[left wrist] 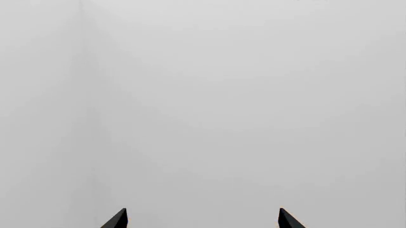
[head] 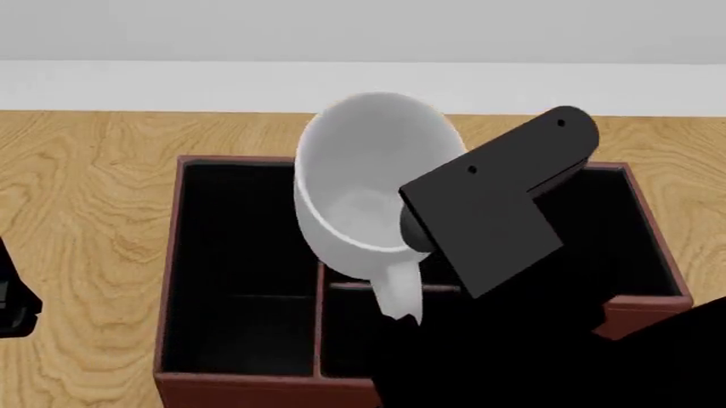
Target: Pick up the white mug and place it to the right of the caddy.
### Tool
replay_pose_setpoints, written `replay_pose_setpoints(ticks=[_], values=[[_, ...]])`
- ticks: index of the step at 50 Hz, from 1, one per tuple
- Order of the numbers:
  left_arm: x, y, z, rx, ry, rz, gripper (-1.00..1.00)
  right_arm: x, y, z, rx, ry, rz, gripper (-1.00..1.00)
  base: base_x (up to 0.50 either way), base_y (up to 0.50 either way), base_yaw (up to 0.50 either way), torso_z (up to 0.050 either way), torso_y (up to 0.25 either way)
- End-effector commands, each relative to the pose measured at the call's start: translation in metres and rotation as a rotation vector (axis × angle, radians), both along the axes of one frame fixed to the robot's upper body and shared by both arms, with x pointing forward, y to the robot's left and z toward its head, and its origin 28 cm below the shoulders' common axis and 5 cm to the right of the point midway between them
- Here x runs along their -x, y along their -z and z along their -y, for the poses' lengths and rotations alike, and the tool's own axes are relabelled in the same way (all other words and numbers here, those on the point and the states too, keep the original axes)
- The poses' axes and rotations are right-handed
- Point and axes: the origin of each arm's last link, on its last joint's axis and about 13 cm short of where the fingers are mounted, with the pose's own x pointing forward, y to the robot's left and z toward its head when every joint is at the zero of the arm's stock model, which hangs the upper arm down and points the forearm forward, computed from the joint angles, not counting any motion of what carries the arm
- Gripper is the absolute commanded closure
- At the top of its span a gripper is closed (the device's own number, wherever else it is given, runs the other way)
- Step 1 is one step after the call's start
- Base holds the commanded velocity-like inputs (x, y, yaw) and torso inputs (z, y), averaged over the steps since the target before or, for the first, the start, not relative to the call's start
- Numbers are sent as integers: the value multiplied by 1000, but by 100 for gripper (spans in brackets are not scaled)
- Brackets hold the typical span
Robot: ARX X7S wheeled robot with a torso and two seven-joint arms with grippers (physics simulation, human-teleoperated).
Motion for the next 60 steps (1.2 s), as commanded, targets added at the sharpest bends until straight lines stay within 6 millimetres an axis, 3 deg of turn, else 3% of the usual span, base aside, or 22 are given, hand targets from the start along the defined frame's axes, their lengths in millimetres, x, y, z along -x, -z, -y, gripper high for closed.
replay_pose_setpoints(ticks=[1, 25, 60], values=[[-1, 0, 0, 2, 6, 2, -100, -3, -7, 10, 11, 69, 38, 100, 0, 0, 0, 0, 0], [-2, 1, 0, 4, 17, 5, -100, 1, -10, 29, 33, 171, 45, 100, 0, 0, 0, 0, 0], [-4, 4, -2, 19, 23, 2, -100, -19, -9, 56, 46, 332, 39, 100, 0, 0, 0, 0, 1]])
